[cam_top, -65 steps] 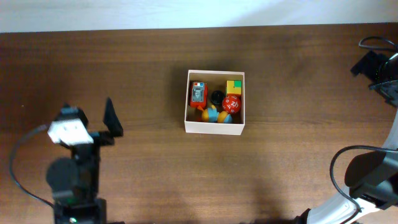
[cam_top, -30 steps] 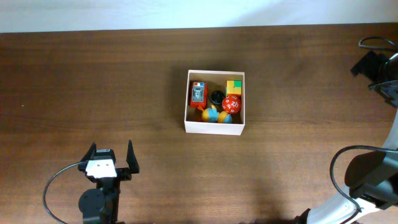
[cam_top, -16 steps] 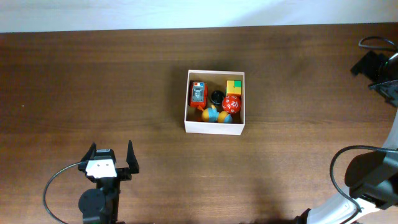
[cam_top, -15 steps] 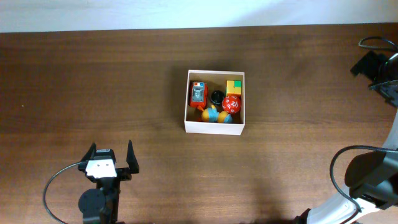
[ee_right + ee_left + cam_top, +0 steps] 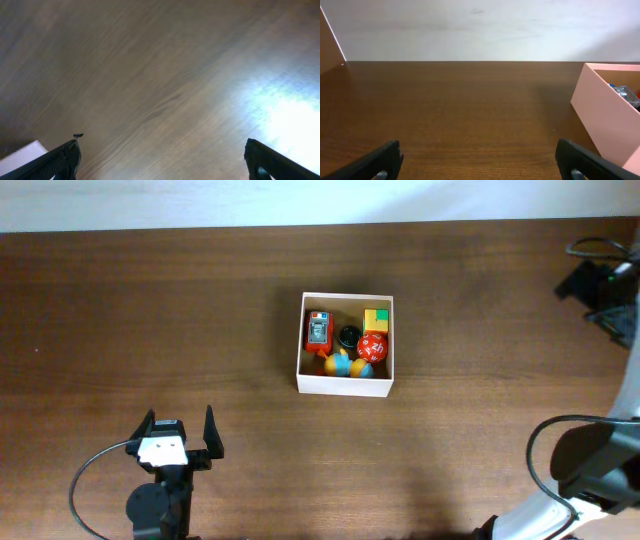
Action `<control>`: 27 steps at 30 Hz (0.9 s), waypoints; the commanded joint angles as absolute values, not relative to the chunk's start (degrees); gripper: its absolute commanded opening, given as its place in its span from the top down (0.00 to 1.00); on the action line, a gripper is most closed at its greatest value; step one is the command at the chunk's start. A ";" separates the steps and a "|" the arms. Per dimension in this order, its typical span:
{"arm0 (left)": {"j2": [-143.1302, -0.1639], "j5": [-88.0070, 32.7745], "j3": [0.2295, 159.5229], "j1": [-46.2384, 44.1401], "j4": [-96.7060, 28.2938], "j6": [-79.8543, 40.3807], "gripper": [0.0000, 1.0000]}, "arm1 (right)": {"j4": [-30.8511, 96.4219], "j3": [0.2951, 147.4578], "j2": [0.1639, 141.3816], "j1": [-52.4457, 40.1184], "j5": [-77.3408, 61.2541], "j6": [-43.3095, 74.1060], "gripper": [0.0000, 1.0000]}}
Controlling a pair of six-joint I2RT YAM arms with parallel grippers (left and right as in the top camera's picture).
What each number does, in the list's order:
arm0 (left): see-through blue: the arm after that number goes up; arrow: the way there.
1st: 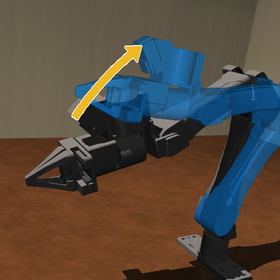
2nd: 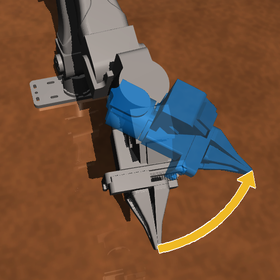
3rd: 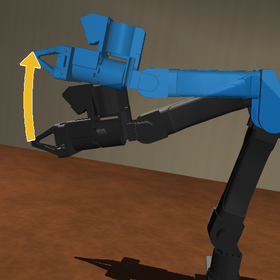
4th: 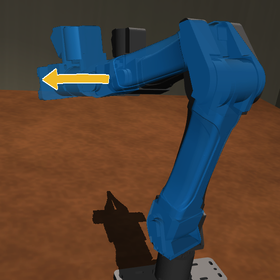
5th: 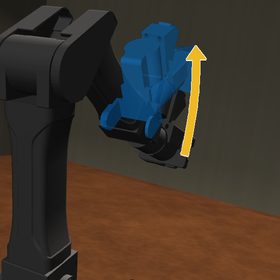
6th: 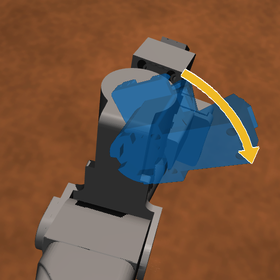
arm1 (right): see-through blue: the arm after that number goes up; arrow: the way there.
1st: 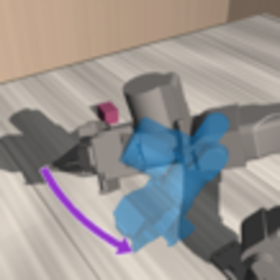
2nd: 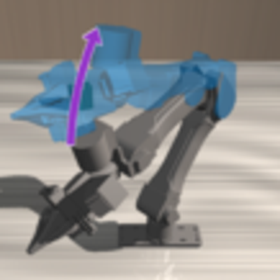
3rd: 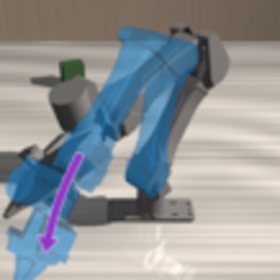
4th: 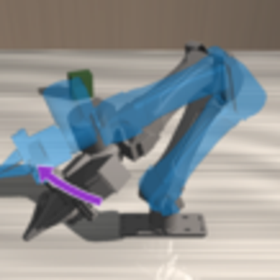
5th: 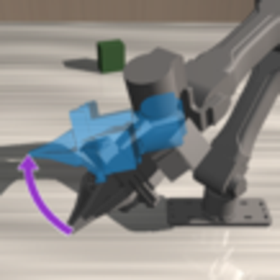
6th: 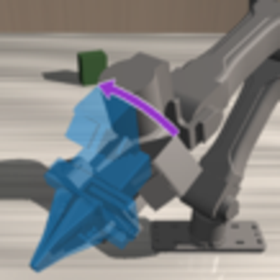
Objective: Pack container
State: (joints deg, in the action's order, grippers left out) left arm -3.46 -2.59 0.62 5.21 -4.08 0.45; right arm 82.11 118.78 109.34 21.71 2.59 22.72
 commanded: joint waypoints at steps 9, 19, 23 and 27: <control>-2.92 -2.15 0.51 4.99 -4.58 1.56 0.01 | 81.10 119.52 109.16 -9.56 5.93 23.09 0.01; -2.92 -2.17 0.51 4.99 -4.58 1.56 0.01 | 75.02 119.07 97.14 -15.00 25.82 22.81 0.01; -2.92 -2.15 0.51 4.99 -4.58 1.56 0.01 | 63.77 115.18 89.03 -12.29 25.58 22.83 0.01; -2.92 -2.15 0.51 4.99 -4.58 1.56 0.01 | 52.03 105.95 80.84 -7.84 21.28 22.81 0.01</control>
State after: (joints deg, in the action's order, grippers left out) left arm -3.46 -2.57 0.62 5.21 -4.10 0.45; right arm 56.80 112.99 86.52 -11.22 22.26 22.48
